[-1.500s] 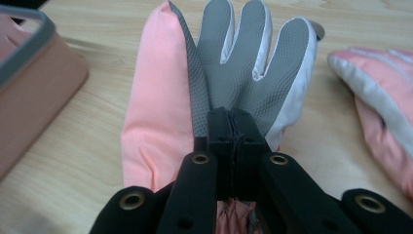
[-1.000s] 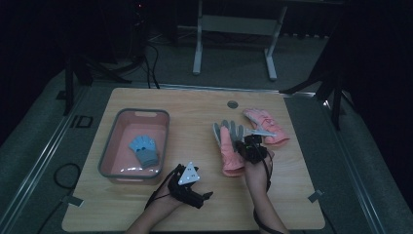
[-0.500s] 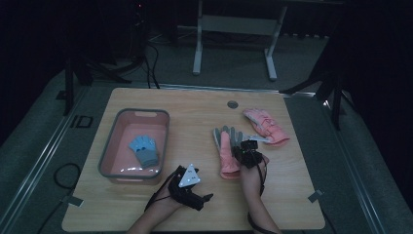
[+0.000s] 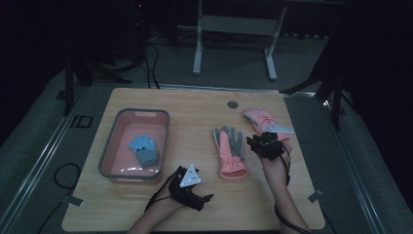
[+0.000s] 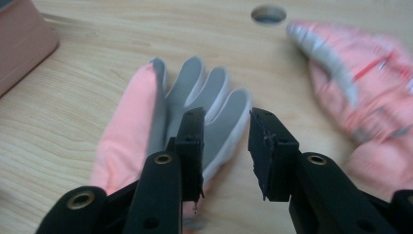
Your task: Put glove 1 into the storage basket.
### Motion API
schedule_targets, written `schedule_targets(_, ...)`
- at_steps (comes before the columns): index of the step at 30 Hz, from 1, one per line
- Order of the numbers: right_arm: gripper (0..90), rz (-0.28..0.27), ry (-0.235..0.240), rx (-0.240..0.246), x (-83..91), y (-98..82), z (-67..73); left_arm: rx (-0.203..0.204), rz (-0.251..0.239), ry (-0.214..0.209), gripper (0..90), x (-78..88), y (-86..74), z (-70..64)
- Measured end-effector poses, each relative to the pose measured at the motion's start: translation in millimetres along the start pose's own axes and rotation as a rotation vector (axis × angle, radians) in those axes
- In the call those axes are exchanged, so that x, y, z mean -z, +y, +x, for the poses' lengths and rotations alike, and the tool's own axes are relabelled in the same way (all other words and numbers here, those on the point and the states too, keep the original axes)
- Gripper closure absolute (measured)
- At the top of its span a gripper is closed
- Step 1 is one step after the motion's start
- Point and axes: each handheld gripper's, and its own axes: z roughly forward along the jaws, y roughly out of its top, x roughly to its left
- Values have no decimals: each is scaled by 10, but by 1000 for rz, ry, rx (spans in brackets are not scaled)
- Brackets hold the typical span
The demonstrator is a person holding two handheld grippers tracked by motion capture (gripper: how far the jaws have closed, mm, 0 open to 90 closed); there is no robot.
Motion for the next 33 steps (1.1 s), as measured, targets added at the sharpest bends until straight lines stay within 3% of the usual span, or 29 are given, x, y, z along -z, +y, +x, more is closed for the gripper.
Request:
schedule_targets(3, 664, 4, -4, 19, 17, 13, -63, 9, -6, 2, 26, 9, -4, 4)
schedule_targets(4, 661, -1, 11, 38, 36, 25, -132, 9, -4, 1, 26, 13, -11, 6)
schedule_targets(5, 659, 13, -10, 76, 66, 62, -318, 0, 3, 9, 26, 6, -13, 4)
schedule_targets(7, 655, 3, 0, 87, 77, 82, -446, 3, 2, 6, 26, 3, -14, 5)
schedule_targets(8, 655, 3, 0, 87, 77, 82, -446, 7, 3, 6, 26, 0, -15, 6)
schedule_targets(10, 643, 6, 2, 107, 56, 101, -608, 6, 6, 8, 26, -3, -16, 5)
schedule_targets(15, 604, 22, 8, 76, -26, 140, -854, 1, 9, 15, 26, 1, -25, -6)
schedule_targets(17, 585, 19, 8, 85, -64, 153, -915, -21, 18, 33, 26, 6, -35, -19)
schedule_targets(26, 538, 38, 29, 81, -280, 279, -1111, -7, 19, 41, 26, 14, -50, -16)
schedule_targets(33, 536, 53, 52, 84, -421, 359, -1173, -2, 16, 41, 26, 32, -56, -8)
